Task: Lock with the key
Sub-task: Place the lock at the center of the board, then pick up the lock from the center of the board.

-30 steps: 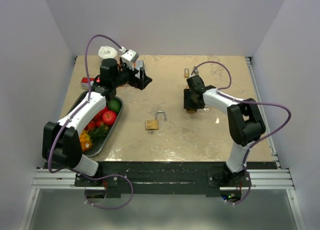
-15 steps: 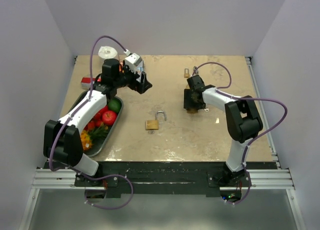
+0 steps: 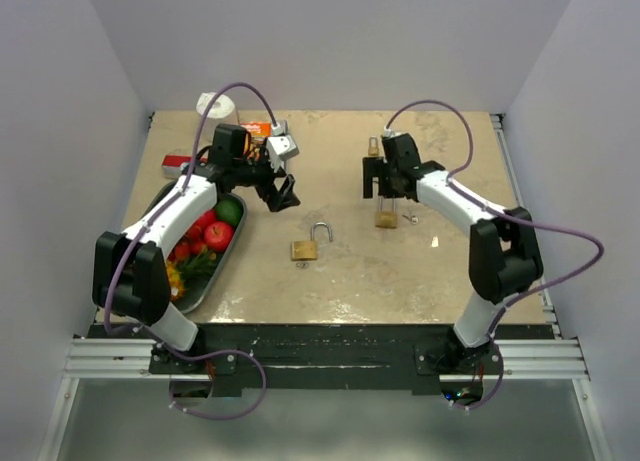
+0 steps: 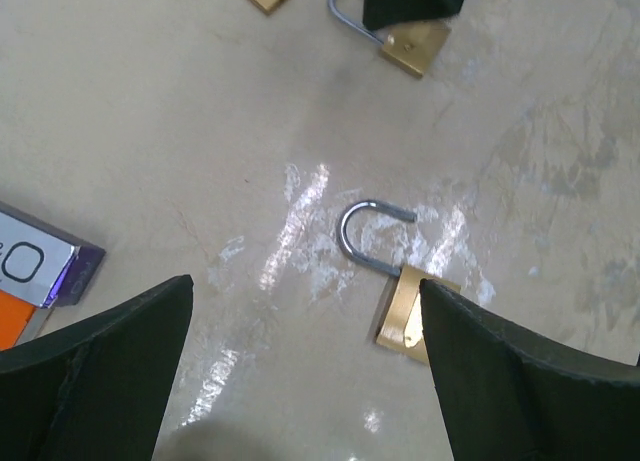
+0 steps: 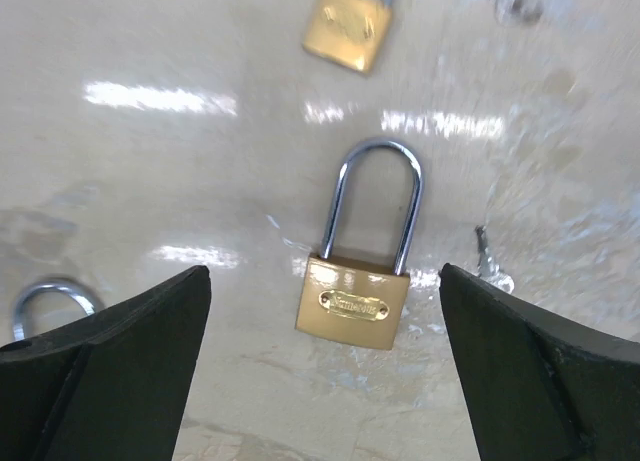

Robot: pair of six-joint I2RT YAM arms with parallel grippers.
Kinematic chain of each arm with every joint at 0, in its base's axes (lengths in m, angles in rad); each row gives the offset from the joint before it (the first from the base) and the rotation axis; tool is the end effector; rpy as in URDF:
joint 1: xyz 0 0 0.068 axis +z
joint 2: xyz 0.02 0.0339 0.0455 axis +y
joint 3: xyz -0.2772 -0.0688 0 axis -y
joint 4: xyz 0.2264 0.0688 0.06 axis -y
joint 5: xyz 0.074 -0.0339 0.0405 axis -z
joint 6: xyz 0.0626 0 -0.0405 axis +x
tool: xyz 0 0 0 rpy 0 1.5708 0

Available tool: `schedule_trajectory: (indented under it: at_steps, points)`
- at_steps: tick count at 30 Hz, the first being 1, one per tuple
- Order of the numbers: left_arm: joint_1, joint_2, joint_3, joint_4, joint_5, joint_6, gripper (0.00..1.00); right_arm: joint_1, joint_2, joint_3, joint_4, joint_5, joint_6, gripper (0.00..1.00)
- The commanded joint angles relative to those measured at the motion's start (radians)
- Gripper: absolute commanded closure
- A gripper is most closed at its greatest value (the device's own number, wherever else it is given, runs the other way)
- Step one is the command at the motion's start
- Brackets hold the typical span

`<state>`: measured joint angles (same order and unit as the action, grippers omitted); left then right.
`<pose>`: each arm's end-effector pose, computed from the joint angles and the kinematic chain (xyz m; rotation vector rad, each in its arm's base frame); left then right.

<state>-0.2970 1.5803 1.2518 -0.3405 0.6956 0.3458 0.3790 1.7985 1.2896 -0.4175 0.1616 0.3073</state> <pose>0.3249 -0.1414 0.2987 1.0246 1.8973 -0.7446 0.3671 0.1353 0.2171 -0.0219 2.4821 0.0895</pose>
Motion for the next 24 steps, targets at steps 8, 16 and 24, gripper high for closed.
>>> schedule_trajectory:
  at_steps: [8,16,24]
  points:
    - [-0.073,0.076,-0.061,-0.244,0.002,0.594,0.05,-0.029,-0.448,-0.174,0.326,-0.33,-0.263,0.01]
    - [-0.148,0.133,-0.146,-0.204,-0.076,0.723,0.11,-0.058,-0.441,-0.171,0.206,-0.48,-0.208,0.01]
    - [-0.188,0.201,-0.157,-0.169,-0.088,0.725,0.11,-0.095,-0.432,-0.187,0.183,-0.468,-0.139,0.01]
